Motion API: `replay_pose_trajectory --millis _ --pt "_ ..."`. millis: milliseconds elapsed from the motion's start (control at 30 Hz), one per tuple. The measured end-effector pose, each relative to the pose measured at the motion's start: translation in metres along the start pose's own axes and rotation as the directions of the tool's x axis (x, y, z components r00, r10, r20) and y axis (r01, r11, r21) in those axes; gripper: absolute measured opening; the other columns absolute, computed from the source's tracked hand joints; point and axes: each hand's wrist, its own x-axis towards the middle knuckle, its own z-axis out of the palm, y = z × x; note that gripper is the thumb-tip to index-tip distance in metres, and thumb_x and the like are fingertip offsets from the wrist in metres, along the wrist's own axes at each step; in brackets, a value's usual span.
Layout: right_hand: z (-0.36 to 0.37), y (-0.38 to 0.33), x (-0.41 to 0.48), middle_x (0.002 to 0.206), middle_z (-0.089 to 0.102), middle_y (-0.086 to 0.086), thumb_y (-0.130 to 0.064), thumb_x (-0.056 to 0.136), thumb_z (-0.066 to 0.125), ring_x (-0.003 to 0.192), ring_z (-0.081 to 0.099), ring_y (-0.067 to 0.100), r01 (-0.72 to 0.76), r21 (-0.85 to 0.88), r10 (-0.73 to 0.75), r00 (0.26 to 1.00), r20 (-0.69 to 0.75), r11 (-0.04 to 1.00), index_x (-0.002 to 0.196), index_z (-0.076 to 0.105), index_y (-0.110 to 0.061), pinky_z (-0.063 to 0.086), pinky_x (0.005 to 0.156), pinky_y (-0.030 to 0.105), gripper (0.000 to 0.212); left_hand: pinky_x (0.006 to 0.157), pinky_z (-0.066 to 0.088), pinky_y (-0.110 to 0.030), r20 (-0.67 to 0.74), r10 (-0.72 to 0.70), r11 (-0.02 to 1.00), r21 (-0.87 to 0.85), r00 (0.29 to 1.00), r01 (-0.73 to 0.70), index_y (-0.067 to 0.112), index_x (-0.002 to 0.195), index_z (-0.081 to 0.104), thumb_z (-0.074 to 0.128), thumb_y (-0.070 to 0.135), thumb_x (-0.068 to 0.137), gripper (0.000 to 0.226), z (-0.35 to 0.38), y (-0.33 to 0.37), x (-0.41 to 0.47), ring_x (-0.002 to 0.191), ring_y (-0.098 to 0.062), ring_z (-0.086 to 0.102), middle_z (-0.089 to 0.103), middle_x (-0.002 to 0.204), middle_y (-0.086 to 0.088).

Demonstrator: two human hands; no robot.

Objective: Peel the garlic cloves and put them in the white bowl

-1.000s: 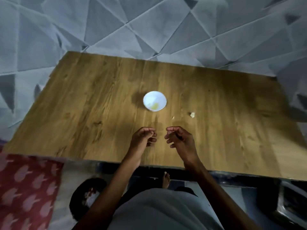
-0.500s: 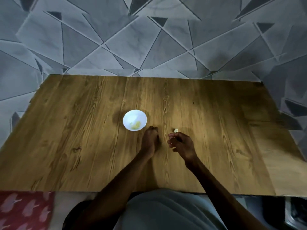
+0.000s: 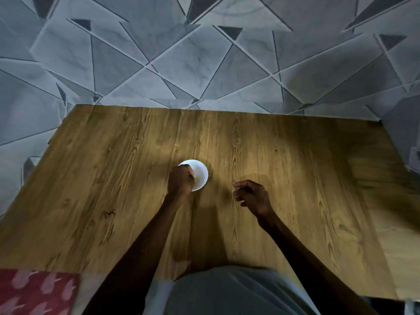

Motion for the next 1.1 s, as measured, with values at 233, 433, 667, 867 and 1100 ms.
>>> replay_pose_trajectory --millis 233,433,667,867,1100 --pt "-0.040 0.028 0.017 0.094 0.071 0.001 -0.004 0.091 0.064 0.082 0.069 0.014 0.076 -0.148 -0.100 0.981 -0.165 0.986 0.102 0.070 -0.013 0.057 0.070 0.028 0.016 0.066 0.045 -0.020 -0.094 0.101 0.985 -0.130 0.990 -0.113 0.011 0.078 0.071 0.054 0.000 0.082 0.021 0.002 0.011 -0.006 0.072 -0.015 0.064 0.071 0.078 0.000" --pt "-0.053 0.054 0.030 0.096 0.071 -0.001 -0.001 0.089 0.066 0.084 0.068 0.013 0.135 -0.428 -0.189 0.978 -0.086 0.894 0.098 0.072 -0.012 0.055 0.069 0.020 0.015 0.067 0.047 -0.012 0.148 0.245 0.899 -0.405 0.958 -0.167 0.018 0.086 0.071 0.065 0.007 0.085 0.013 0.039 0.045 -0.055 0.072 0.000 0.063 0.068 0.077 0.012" --pt "-0.029 0.052 0.043 0.089 0.068 -0.004 -0.013 0.095 0.061 0.076 0.065 0.010 0.291 -0.607 -0.317 0.946 0.067 0.740 0.099 0.070 -0.015 0.046 0.062 0.014 0.010 0.075 0.043 -0.011 0.345 0.147 0.927 -0.375 0.927 -0.008 0.015 0.113 0.070 0.062 0.007 0.090 0.026 0.089 0.066 -0.061 0.101 -0.011 0.064 0.071 0.110 -0.001" --pt "-0.033 0.058 0.052 0.087 0.068 -0.005 -0.013 0.092 0.065 0.072 0.063 0.004 0.275 -0.538 -0.281 0.957 0.072 0.797 0.094 0.070 -0.016 0.052 0.061 0.017 0.006 0.080 0.041 -0.015 0.364 0.132 0.941 -0.339 0.922 -0.001 0.012 0.115 0.069 0.062 0.009 0.091 0.025 0.094 0.079 -0.058 0.098 -0.008 0.060 0.070 0.112 -0.003" --pt "-0.049 0.060 0.038 0.101 0.072 0.008 -0.005 0.085 0.071 0.092 0.069 0.009 0.145 0.029 -0.147 0.986 0.073 0.989 0.105 0.071 -0.003 0.057 0.076 0.024 0.020 0.070 0.046 -0.010 0.386 0.100 0.802 -0.577 0.917 0.155 0.022 0.099 0.074 0.070 0.011 0.086 0.017 0.095 0.071 -0.063 0.093 -0.008 0.064 0.072 0.099 0.005"
